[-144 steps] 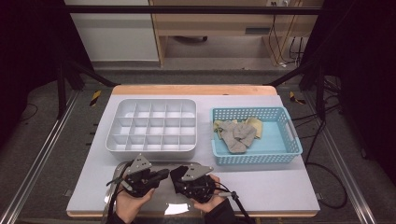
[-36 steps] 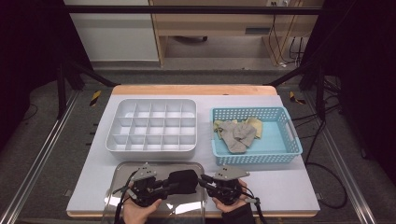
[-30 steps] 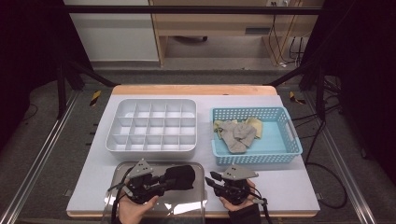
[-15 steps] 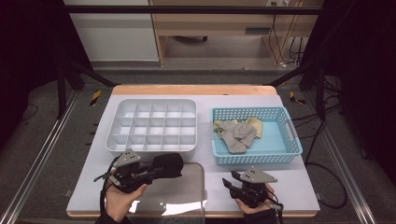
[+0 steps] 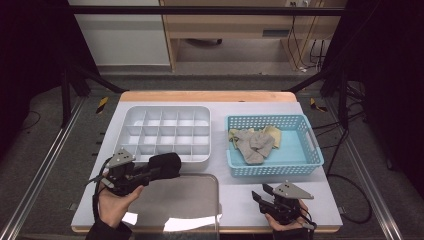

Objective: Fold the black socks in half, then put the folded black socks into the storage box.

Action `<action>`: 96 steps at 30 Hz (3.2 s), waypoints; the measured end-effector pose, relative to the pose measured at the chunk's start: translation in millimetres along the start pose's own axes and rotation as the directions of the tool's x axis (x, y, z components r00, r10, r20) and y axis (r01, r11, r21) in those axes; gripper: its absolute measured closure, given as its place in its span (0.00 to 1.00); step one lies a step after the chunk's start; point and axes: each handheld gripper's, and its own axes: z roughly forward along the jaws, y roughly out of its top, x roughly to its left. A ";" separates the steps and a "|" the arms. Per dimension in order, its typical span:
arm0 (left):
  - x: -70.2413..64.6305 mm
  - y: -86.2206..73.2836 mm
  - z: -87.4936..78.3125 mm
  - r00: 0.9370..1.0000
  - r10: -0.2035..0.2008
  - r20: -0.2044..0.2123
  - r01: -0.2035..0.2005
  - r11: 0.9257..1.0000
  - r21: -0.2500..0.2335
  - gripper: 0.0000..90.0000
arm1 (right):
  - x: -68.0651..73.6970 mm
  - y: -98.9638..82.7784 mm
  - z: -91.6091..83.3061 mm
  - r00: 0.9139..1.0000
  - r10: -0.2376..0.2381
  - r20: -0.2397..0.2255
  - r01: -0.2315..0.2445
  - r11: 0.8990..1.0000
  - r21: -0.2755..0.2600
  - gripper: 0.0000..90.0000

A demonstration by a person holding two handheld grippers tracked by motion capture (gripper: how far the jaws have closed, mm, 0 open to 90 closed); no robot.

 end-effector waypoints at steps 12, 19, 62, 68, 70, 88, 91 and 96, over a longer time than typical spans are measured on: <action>20.6 15.9 -9.6 0.998 -0.010 -0.055 0.010 1.000 0.010 0.77 | -0.7 -2.1 0.0 1.000 0.001 0.001 -0.001 1.000 0.012 0.55; 34.4 30.8 -11.9 0.995 -0.008 -0.100 0.010 1.000 0.017 0.77 | 0.3 -3.2 -0.6 1.000 -0.011 -0.001 0.011 1.000 0.015 0.55; 84.5 32.4 29.1 0.968 0.116 -0.221 -0.047 0.954 0.296 0.78 | -1.7 -6.2 5.5 1.000 -0.006 -0.008 0.007 0.999 0.043 0.55; 78.8 32.7 35.0 0.970 0.133 -0.202 -0.062 0.943 0.327 0.78 | -1.1 -6.3 6.1 1.000 -0.006 -0.012 0.007 0.999 0.045 0.55; 77.2 33.3 37.1 0.972 0.134 -0.193 -0.064 0.941 0.333 0.78 | -1.1 -6.5 6.1 1.000 -0.004 -0.013 0.004 0.999 0.046 0.55; 74.5 29.1 61.0 0.977 0.101 -0.189 -0.017 0.915 0.403 0.80 | -0.3 -7.2 8.0 1.000 -0.011 -0.019 0.012 0.998 0.054 0.55; 78.4 28.1 62.1 0.980 0.081 -0.180 -0.002 0.915 0.403 0.80 | -0.4 -7.3 8.8 1.000 -0.012 -0.021 0.014 0.998 0.055 0.55; 78.3 27.4 59.1 0.979 0.067 -0.194 0.011 0.926 0.377 0.75 | 0.3 -7.4 8.8 1.000 -0.012 -0.024 0.013 0.998 0.057 0.54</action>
